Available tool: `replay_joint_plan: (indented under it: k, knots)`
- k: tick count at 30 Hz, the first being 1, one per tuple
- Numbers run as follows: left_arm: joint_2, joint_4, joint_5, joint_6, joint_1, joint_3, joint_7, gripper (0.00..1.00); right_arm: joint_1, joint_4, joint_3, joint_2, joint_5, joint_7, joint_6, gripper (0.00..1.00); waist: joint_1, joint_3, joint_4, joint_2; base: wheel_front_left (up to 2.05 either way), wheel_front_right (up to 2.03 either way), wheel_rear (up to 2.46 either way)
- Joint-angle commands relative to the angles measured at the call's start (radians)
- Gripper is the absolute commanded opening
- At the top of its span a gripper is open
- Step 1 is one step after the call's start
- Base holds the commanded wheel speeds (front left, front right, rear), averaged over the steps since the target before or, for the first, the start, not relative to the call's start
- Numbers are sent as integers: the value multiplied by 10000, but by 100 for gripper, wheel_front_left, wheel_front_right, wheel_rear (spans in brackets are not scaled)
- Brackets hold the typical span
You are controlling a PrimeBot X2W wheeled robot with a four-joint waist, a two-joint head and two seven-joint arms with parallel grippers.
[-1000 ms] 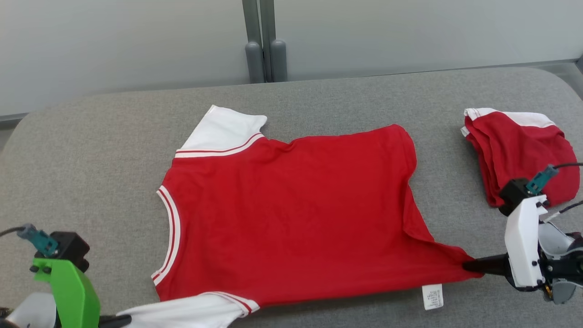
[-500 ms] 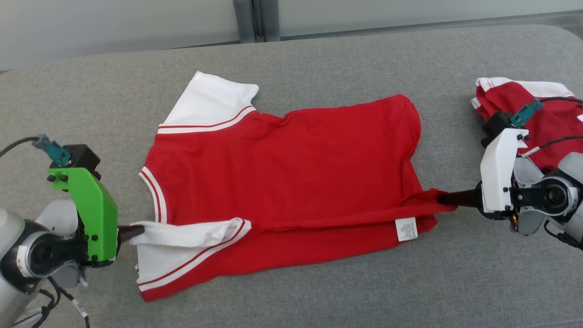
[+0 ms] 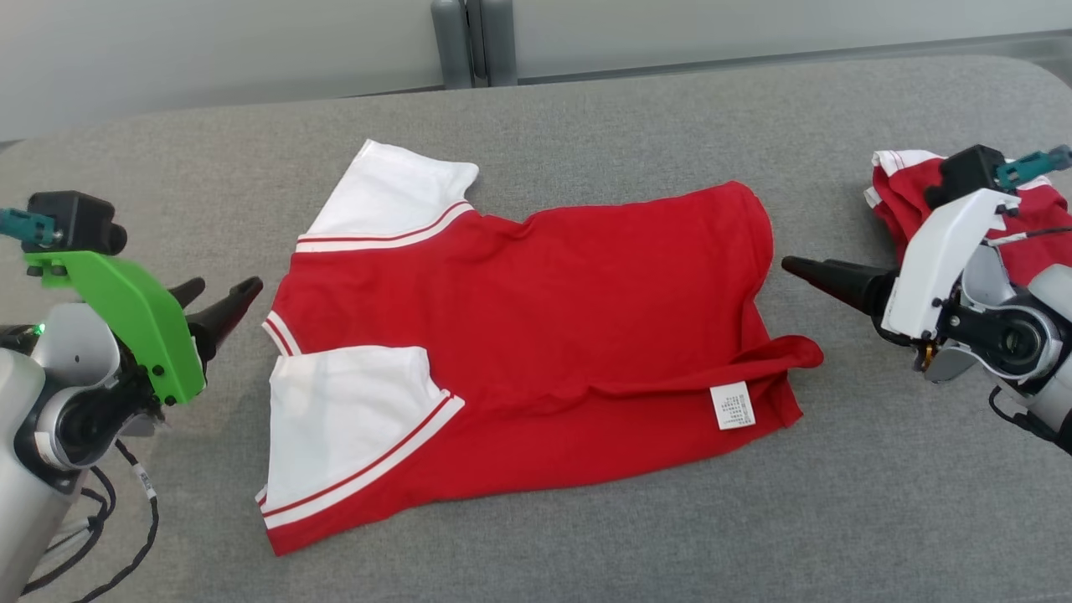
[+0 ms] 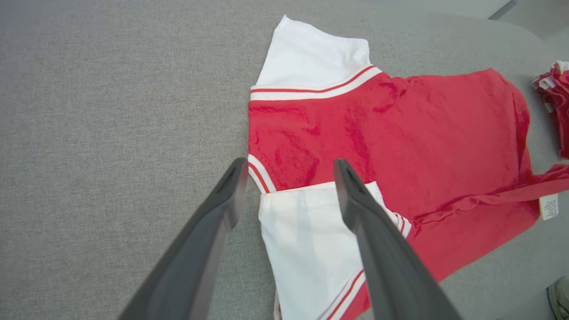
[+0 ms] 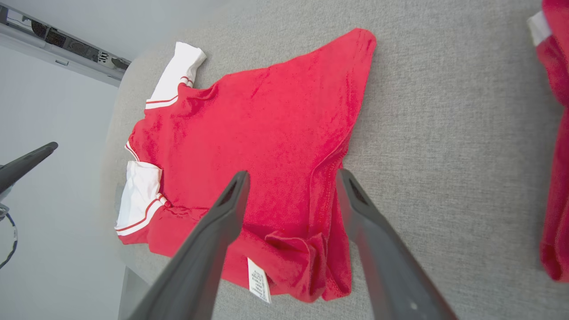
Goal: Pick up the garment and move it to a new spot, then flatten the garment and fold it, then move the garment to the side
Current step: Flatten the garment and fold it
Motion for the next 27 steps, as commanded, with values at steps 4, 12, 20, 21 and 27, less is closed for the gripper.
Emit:
replay_joint_plan:
  k: [4, 12, 20, 21, 27]
  knots:
    - [58, -343, 695, 86, 753, 326, -1939, 100, 835, -812, -418, -305, -855, -2417, 0, 100, 0, -471, 156, 0, 0, 0, 0]
    - [247, -1753, 2072, 1565, 2570, 893, -5440, 100, 2410, -1585, -1369, -391, -2659, -5989, 0, 100, 0, -893, 189, 0, 0, 0, 0]
    - [-287, -2825, 2866, 2785, 4982, 2041, -7309, 100, 5418, -2443, -5897, 1320, -6270, -6029, 0, 100, 0, -1081, 184, 0, 0, 0, 0]
    - [-501, -2983, 3141, 2798, 5147, 2275, -7332, 100, 5854, -2502, -6211, 1481, -6706, -6030, 0, 100, 0, -1102, 200, 0, 0, 0, 0]
    - [-2050, -3479, 5017, 2360, 6728, 3747, -7319, 100, 7630, -2668, -7468, 2392, -8318, -6030, 0, 100, 0, -1213, 299, 0, 0, 0, 0]
